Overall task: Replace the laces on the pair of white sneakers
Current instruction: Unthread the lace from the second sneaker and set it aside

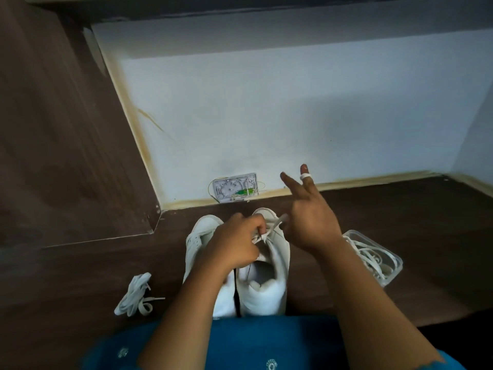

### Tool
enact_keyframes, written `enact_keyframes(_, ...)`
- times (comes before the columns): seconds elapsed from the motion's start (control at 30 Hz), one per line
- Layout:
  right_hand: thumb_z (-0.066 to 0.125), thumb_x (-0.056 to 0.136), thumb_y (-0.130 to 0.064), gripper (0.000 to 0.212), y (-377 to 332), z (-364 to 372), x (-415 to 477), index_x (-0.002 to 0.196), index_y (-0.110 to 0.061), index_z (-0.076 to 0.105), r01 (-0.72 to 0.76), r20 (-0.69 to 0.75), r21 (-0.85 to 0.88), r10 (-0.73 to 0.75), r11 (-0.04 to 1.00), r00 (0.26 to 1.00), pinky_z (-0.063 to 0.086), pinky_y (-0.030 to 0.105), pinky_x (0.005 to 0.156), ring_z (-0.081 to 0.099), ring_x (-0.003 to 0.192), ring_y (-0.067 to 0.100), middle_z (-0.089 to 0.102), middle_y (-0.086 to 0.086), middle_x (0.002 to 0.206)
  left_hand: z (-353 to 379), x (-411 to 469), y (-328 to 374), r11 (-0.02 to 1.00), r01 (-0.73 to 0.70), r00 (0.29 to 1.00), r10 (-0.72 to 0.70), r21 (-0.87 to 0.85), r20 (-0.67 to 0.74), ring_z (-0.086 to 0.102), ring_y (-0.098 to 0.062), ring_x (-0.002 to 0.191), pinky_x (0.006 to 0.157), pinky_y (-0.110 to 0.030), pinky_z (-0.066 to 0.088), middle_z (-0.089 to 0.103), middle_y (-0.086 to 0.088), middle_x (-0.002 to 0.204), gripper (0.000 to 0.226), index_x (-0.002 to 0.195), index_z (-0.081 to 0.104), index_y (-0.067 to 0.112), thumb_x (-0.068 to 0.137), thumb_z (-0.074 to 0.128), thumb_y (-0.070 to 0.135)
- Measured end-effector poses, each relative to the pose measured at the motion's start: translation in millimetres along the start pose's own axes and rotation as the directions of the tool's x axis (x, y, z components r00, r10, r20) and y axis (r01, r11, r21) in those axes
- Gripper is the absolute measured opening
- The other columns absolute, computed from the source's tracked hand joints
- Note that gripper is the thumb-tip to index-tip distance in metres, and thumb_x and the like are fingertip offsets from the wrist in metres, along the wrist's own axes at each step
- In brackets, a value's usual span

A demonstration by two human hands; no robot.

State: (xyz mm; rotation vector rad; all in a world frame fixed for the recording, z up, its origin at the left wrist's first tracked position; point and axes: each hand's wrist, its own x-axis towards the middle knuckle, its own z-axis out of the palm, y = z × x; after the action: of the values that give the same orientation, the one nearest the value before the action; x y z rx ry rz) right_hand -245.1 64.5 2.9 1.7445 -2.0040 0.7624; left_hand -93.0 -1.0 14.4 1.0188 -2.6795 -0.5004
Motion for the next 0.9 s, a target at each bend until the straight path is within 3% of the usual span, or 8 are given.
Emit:
enact_keyframes(0.1,0.058,0.065,-0.02,0.015,-2,4,9,0.064,-0.02,0.073,-0.035,0.185,-0.032,0.041,0.999,0.982,0.027,0.036,0.113,0.043,0.132,0.033,0.067,0.008,0.119,1,1,-3,0.999,-0.03,1.0,0.029,-0.03,-0.006,0.057,-0.023,0.085,0.069,-0.031,0.046,0.054,0.0,0.089,0.032,0.09,0.06,0.029,0.07,0.058,0.004)
enact_keyframes(0.17,0.058,0.072,-0.022,0.016,-3,-5,10,0.069,-0.015,0.073,-0.262,0.235,0.051,0.243,0.964,0.941,0.04,0.027,0.089,0.059,0.112,0.024,0.072,0.005,0.097,3,1,-4,0.996,-0.045,0.996,0.04,-0.078,-0.075,0.058,-0.021,0.082,0.071,-0.033,0.049,0.056,0.0,0.086,0.024,0.085,0.064,0.027,0.072,0.061,0.007)
enact_keyframes(0.23,0.061,0.073,-0.018,0.014,-4,-19,10,0.071,-0.008,0.07,-0.573,0.253,0.146,0.529,0.807,0.81,0.042,0.025,0.062,0.064,0.081,0.029,0.067,0.009,0.074,5,3,-4,0.995,-0.067,0.99,0.057,-0.071,-0.131,0.059,-0.02,0.08,0.07,-0.034,0.05,0.056,0.002,0.084,0.016,0.082,0.066,0.024,0.074,0.062,0.011)
enact_keyframes(0.37,0.066,0.081,-0.025,0.017,-2,-30,6,0.081,-0.009,0.073,-0.75,0.21,0.212,0.721,0.626,0.661,0.049,0.03,0.066,0.063,0.076,0.03,0.068,0.011,0.08,8,3,3,0.996,-0.092,0.983,0.089,-0.007,-0.162,0.058,-0.022,0.087,0.07,-0.034,0.048,0.057,0.002,0.09,0.013,0.086,0.063,0.02,0.078,0.057,0.012)
enact_keyframes(0.57,0.055,0.091,-0.021,0.024,-2,-27,8,0.106,-0.01,0.07,-0.632,-0.102,-0.036,0.626,0.775,0.773,0.036,0.032,0.077,0.038,0.106,0.038,0.047,0.015,0.116,3,-3,4,0.984,-0.162,0.968,0.173,0.072,-0.182,0.058,-0.019,0.092,0.072,-0.035,0.05,0.061,0.005,0.094,0.022,0.1,0.059,0.029,0.082,0.055,0.018)
enact_keyframes(0.73,0.064,0.081,-0.025,0.047,-8,-23,4,0.126,-0.024,0.049,-0.508,0.488,-0.405,0.65,0.76,0.583,0.037,0.05,0.094,0.031,0.124,0.034,0.038,0.01,0.134,5,1,-3,0.984,-0.159,0.969,0.171,0.08,-0.181,0.061,-0.015,0.086,0.071,-0.033,0.051,0.065,0.006,0.088,0.014,0.09,0.067,0.029,0.081,0.059,0.023)
enact_keyframes(0.83,0.065,0.078,-0.022,0.034,-11,-18,7,0.111,-0.024,0.057,-0.458,0.524,-0.023,0.401,0.889,0.751,0.047,0.035,0.085,0.054,0.106,0.024,0.058,0.004,0.116,7,5,-7,0.989,-0.091,0.975,0.066,-0.112,-0.214,0.062,-0.017,0.069,0.062,-0.034,0.051,0.064,0.005,0.068,0.008,0.076,0.068,0.022,0.082,0.063,0.026)
enact_keyframes(0.9,0.071,0.074,-0.017,0.025,-18,-22,9,0.099,-0.019,0.067,-0.447,0.545,0.245,0.259,0.86,0.797,0.046,0.019,0.07,0.061,0.086,0.014,0.066,0.0,0.097,10,8,-10,0.981,-0.056,0.979,0.017,-0.188,-0.203,0.062,-0.018,0.064,0.06,-0.033,0.05,0.063,0.005,0.063,0.01,0.071,0.066,0.021,0.081,0.063,0.022)
